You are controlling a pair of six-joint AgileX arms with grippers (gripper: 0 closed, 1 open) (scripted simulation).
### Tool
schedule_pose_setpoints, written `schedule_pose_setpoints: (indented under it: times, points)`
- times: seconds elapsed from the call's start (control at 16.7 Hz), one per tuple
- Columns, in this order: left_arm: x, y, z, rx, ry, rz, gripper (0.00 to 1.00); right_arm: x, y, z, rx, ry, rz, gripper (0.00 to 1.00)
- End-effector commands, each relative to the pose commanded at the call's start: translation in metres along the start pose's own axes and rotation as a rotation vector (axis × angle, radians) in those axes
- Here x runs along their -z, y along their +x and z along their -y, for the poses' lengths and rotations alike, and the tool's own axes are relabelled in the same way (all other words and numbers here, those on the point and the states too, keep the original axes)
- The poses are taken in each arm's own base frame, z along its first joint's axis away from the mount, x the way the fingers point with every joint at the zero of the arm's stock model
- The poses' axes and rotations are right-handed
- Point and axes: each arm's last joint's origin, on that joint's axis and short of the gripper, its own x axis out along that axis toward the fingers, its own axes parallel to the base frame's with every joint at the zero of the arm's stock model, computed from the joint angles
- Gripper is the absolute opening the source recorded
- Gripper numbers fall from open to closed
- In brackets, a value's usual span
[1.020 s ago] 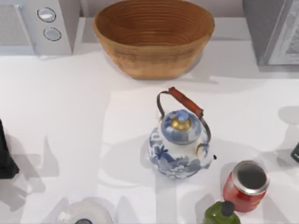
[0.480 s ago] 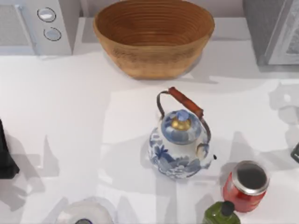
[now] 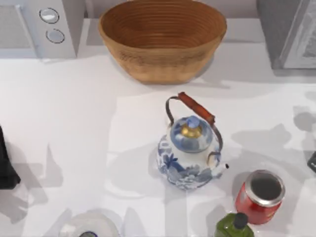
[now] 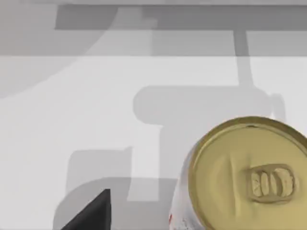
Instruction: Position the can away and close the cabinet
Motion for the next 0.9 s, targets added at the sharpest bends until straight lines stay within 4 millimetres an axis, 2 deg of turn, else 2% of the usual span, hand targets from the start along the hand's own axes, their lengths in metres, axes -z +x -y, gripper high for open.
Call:
schedule_pose_setpoints:
  times: [0.12, 0.48, 0.66, 0.9]
  points:
    - [0.000, 0.000, 0.000, 0.000, 0.000, 0.000, 1.00, 0.013, 0.006, -0.001, -0.005, 0.001, -0.054, 1.00]
    - [0.000, 0.000, 0.000, 0.000, 0.000, 0.000, 1.00, 0.010, 0.008, -0.001, -0.007, 0.000, -0.050, 1.00]
    - [0.000, 0.000, 0.000, 0.000, 0.000, 0.000, 1.00, 0.003, 0.025, 0.001, -0.005, 0.003, -0.046, 1.00]
    - [0.000, 0.000, 0.000, 0.000, 0.000, 0.000, 1.00, 0.011, 0.056, 0.001, -0.005, 0.002, -0.054, 1.00]
